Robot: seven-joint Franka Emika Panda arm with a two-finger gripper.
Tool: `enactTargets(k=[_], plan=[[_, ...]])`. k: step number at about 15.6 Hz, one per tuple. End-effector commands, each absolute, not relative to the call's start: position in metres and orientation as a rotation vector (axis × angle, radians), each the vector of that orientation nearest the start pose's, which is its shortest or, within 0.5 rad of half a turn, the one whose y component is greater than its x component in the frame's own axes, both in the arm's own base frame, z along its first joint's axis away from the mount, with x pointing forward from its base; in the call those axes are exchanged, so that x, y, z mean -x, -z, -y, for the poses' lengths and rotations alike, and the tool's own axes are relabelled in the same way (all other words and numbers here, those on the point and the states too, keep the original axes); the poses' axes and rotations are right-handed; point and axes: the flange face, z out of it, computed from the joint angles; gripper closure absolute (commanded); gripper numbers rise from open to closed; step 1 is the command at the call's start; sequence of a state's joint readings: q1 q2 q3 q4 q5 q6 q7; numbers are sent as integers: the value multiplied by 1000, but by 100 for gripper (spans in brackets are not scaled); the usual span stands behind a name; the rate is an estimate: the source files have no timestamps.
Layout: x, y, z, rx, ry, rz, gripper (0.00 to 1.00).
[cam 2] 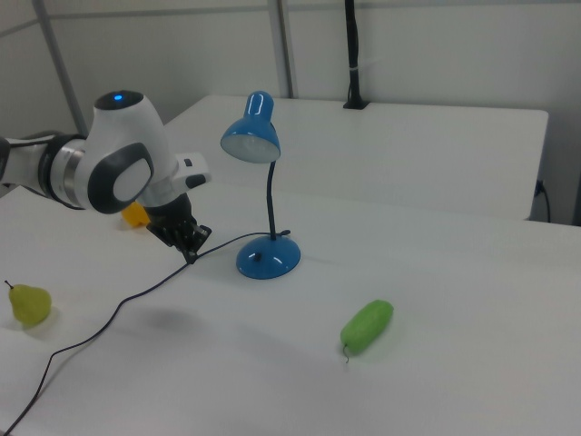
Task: Turn on desk lamp
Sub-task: 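Move the gripper toward the blue lamp's round base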
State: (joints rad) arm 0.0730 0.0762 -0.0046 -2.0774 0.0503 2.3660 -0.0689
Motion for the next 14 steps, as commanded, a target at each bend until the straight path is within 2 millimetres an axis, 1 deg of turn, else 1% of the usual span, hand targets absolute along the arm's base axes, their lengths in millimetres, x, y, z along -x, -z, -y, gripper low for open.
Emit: enactTargets(k=[1,3,4,6,9,10,12,14], plan=[[-584,-396,-38,3076,441,105,100],[-591,-386,-39,3067,494,68,100],[-597,-378,-36,3055,552,34,100],[-604,-374,-33,3033,649,-2,100],[-614,-363,-26,3011,755,-23,100],[-617,-356,-26,3008,771,-26,100],[-624,-353,-21,2997,821,-38,100],[-628,-349,-21,2996,828,-38,100]])
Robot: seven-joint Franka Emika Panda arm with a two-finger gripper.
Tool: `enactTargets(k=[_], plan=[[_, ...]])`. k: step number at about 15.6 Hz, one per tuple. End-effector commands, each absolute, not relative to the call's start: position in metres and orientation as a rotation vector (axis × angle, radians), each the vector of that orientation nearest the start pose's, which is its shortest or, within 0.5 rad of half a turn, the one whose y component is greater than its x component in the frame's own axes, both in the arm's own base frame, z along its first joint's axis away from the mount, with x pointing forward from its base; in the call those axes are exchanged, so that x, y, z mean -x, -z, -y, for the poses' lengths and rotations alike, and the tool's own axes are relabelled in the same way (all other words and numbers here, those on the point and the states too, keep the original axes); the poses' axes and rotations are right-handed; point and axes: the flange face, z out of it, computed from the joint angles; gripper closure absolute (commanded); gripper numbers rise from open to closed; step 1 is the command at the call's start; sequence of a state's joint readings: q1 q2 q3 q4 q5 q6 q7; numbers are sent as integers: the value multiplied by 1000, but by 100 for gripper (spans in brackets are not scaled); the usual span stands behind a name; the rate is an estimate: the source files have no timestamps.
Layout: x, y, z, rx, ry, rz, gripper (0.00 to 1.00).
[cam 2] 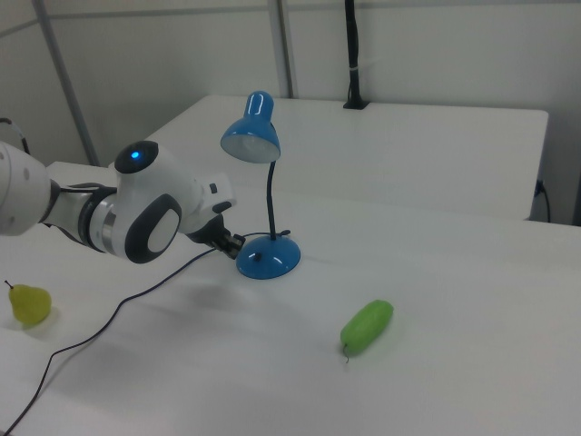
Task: Turn on desk lamp
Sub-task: 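Lower the gripper onto the switch on the lamp base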
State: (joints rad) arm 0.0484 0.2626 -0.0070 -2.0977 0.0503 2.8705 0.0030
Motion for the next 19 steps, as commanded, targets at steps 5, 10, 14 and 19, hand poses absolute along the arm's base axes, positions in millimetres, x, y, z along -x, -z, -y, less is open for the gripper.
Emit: enactTargets(k=[5,10,14,19], plan=[[-642,-341,-17,2975,906,-48,100],[-655,-340,-18,2963,943,-47,100],[-662,-331,-18,2969,937,-34,100],[-665,-323,-13,2978,925,-39,100]])
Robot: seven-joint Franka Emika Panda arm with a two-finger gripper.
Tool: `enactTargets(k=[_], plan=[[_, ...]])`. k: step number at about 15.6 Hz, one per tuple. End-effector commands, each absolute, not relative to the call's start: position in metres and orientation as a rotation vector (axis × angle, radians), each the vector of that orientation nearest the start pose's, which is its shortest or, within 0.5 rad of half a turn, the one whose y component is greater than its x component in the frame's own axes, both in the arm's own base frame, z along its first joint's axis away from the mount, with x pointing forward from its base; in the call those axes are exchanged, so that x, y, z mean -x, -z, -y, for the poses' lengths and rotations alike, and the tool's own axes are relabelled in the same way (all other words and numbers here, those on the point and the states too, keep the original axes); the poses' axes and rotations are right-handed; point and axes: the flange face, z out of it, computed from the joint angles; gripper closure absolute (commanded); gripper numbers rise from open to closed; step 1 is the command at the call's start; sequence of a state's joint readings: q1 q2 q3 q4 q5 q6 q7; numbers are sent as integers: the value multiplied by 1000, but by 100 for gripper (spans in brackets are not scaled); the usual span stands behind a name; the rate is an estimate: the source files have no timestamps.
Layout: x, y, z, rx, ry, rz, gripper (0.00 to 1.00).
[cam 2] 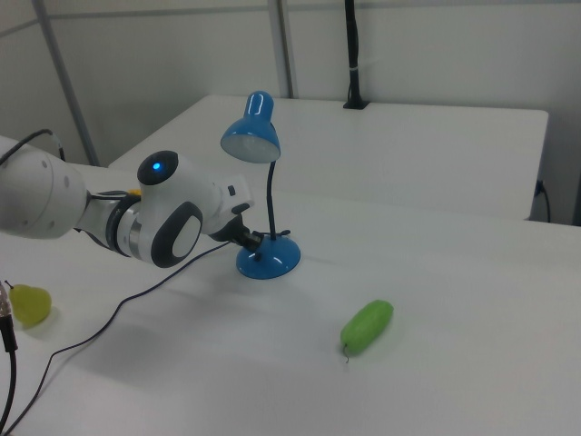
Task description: Turn on desk lamp
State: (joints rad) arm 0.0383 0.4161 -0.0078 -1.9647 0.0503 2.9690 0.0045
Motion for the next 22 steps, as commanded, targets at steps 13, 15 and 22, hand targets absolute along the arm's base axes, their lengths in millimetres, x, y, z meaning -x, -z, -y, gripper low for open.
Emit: enactTargets(k=[13,15,22], plan=[[-665,-309,-14,2989,899,-33,100],[-665,-306,-15,2991,890,-30,100],[-665,-299,-16,3000,877,-11,100]])
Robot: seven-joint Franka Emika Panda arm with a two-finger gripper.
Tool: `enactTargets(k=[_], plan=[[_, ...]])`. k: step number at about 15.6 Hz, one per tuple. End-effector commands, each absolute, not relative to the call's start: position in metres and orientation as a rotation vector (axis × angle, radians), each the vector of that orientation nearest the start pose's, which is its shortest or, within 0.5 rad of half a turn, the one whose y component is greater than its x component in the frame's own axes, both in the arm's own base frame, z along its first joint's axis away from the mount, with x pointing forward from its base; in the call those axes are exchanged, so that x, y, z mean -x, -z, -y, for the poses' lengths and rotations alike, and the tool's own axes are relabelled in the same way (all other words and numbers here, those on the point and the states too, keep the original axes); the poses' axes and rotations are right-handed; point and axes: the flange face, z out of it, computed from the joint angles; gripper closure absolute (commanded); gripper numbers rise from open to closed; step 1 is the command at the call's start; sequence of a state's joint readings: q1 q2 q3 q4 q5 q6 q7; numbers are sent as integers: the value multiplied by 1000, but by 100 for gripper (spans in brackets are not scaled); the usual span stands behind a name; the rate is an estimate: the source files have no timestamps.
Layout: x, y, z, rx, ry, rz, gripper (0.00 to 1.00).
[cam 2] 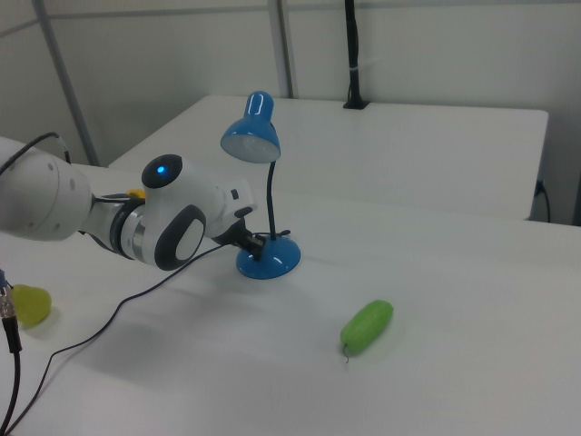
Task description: Turn on desk lamp
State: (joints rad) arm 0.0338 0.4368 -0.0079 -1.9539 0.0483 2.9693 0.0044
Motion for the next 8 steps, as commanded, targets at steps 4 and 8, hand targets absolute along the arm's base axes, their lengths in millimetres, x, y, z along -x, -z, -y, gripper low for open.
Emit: enactTargets(k=[4,8], plan=[[-664,-295,-17,3005,869,-6,100],[-664,-290,-17,3011,858,2,100]])
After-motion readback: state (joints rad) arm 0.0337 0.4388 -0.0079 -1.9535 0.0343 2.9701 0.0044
